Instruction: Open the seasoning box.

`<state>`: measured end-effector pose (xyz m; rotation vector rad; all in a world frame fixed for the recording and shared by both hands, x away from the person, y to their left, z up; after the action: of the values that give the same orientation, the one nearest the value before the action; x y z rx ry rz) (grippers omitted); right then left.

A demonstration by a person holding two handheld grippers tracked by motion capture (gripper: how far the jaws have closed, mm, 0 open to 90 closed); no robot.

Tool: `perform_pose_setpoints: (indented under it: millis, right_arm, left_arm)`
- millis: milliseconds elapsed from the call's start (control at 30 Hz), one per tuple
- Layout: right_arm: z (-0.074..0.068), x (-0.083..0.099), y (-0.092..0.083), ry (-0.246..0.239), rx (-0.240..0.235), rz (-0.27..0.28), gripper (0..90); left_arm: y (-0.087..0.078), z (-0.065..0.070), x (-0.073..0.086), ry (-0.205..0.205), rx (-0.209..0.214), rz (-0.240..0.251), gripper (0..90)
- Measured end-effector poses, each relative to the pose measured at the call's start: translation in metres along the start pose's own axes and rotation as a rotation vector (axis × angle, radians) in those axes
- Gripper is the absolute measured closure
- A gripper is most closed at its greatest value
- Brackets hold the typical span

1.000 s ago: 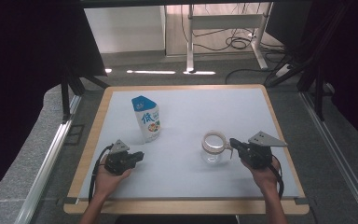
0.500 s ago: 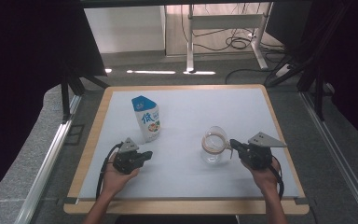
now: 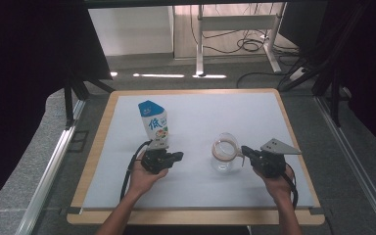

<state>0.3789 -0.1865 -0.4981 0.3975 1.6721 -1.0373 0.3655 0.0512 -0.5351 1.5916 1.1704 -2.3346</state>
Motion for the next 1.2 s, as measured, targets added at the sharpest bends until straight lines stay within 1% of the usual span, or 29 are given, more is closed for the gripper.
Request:
perform_pose_setpoints:
  millis: [33,67,100,133,167,200,267,300,333,433,467,500,533,633,733,867,1033,1200]
  right_arm:
    - [0.000,0.000,0.000,0.000,0.000,0.000,90.0]
    - [0.000,0.000,0.000,-0.001,-0.001,0.000,90.0]
    - [0.000,0.000,0.000,-0.001,0.000,0.001,90.0]
    - [0.000,0.000,0.000,-0.001,0.000,0.002,90.0]
    - [0.000,0.000,0.000,-0.001,0.001,0.003,90.0]
    - [0.000,0.000,0.000,-0.001,0.001,0.003,90.0]
    - [0.000,0.000,0.000,-0.002,0.001,0.004,90.0]
    - [0.000,0.000,0.000,-0.002,0.001,0.004,90.0]
    - [0.000,0.000,0.001,-0.002,0.000,0.006,90.0]
    - [-0.001,0.000,0.001,-0.003,0.000,0.006,90.0]
    - [-0.001,0.000,0.001,-0.003,0.000,0.006,90.0]
    - [-0.001,0.000,0.000,-0.003,-0.001,0.007,90.0]
    - [-0.001,0.000,0.000,-0.003,-0.001,0.007,90.0]
    - [-0.001,0.000,0.000,-0.002,-0.003,0.007,90.0]
    - [-0.001,0.000,0.000,-0.003,-0.002,0.007,90.0]
    - [-0.001,0.000,0.000,-0.004,0.000,0.007,90.0]
    - [-0.001,0.000,0.000,-0.005,-0.001,0.007,90.0]
    - [-0.001,0.000,0.000,-0.006,0.003,0.007,90.0]
  left_arm:
    - [0.002,0.003,-0.004,0.003,0.012,0.003,90.0]
    - [0.002,0.003,-0.004,0.003,0.012,0.003,89.9]
    - [0.007,0.008,-0.011,0.003,0.034,0.009,90.0]
    - [0.010,0.010,-0.015,0.006,0.038,0.010,90.0]
    - [0.010,0.010,-0.015,0.006,0.038,0.010,90.0]
    - [0.015,0.014,-0.021,0.015,0.046,0.017,90.0]
    - [0.020,0.018,-0.026,0.006,0.072,0.019,90.0]
    - [0.020,0.018,-0.026,0.006,0.072,0.019,90.0]
    - [0.027,0.022,-0.030,0.007,0.087,0.015,90.0]
    - [0.033,0.027,-0.035,0.013,0.097,0.012,90.0]
    - [0.033,0.027,-0.035,0.013,0.097,0.012,90.0]
    - [0.037,0.030,-0.038,0.024,0.099,0.004,90.0]
    - [0.038,0.030,-0.040,0.028,0.099,0.003,90.0]
    - [0.040,0.031,-0.042,0.022,0.108,0.006,90.0]
    - [0.044,0.034,-0.046,0.033,0.109,-0.001,90.0]
    - [0.046,0.037,-0.050,0.055,0.108,-0.005,90.0]
    - [0.048,0.038,-0.053,0.057,0.112,-0.007,90.0]
    - [0.050,0.041,-0.057,0.068,0.117,-0.008,90.0]
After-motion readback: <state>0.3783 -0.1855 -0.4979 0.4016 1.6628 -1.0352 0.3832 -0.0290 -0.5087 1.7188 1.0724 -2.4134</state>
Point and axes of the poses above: each handheld gripper's, and its own axes: y roughly forward along the jaws, x roughly out of its underside, z roughly to its right, the point moved 9 cm from there along y, roughly forward along the jaws, and after that the axes turned 3 degrees about y, right-handed, at the moved point
